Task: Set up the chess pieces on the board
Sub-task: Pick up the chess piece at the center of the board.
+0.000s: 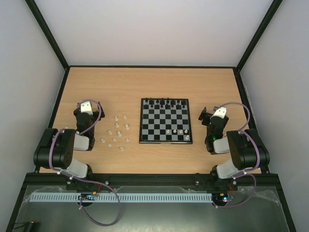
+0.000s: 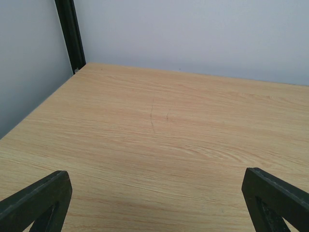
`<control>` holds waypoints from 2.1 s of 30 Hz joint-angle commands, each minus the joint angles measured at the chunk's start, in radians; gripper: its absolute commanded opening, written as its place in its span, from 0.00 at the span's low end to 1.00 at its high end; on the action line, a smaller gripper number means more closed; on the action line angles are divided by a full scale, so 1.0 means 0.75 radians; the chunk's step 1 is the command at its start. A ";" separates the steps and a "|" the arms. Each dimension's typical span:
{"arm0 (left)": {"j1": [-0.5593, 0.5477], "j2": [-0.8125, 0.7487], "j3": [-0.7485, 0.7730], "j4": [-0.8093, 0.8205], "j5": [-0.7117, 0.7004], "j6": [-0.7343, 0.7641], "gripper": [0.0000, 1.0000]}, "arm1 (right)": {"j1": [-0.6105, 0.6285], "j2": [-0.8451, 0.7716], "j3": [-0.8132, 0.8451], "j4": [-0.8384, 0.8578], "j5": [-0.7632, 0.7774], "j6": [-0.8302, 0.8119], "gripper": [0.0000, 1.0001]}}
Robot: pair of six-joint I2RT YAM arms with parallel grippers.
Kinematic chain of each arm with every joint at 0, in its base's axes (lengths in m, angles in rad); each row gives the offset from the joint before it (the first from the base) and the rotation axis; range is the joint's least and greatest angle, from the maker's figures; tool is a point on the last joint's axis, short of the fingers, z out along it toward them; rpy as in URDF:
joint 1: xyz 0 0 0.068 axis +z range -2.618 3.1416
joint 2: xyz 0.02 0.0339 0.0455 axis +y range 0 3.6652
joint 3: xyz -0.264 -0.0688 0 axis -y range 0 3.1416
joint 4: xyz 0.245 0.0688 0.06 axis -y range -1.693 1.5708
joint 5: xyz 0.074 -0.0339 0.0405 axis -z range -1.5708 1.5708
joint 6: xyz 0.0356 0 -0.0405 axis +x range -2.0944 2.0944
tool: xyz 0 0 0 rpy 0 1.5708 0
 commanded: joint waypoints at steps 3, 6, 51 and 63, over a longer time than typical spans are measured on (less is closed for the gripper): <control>-0.007 0.005 0.018 0.046 0.011 0.013 0.99 | -0.004 0.000 0.018 0.001 0.033 0.013 0.99; -0.007 0.005 0.018 0.046 0.011 0.013 1.00 | -0.005 0.000 0.019 0.003 0.033 0.013 0.98; -0.409 -0.798 0.579 -1.486 0.227 -0.605 1.00 | 0.134 -0.420 0.764 -1.431 -1.282 0.723 0.99; -0.385 -0.888 0.502 -1.558 0.085 -0.746 0.99 | 0.572 -0.103 1.135 -1.892 -0.617 0.413 0.99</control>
